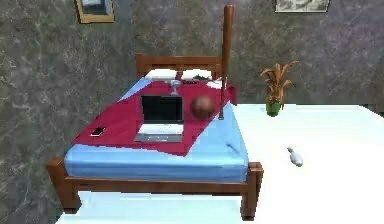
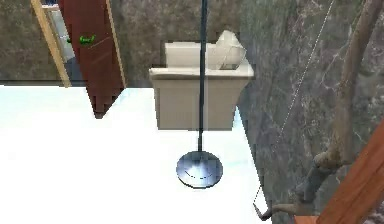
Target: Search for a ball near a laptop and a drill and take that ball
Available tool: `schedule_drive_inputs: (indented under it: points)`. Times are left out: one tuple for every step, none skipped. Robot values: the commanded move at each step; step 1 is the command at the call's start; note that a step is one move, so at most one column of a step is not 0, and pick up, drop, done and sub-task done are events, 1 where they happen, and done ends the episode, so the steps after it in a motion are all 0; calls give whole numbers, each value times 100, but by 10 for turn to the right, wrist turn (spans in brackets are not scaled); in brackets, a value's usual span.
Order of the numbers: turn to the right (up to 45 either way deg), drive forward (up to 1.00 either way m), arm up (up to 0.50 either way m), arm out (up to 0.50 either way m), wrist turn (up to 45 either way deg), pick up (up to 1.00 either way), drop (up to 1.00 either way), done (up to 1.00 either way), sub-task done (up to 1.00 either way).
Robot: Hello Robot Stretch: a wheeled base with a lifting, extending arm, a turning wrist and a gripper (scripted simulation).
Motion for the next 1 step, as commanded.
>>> schedule_drive_inputs:
  points:
    - [0,60,0,0,0,0,0,0,0]
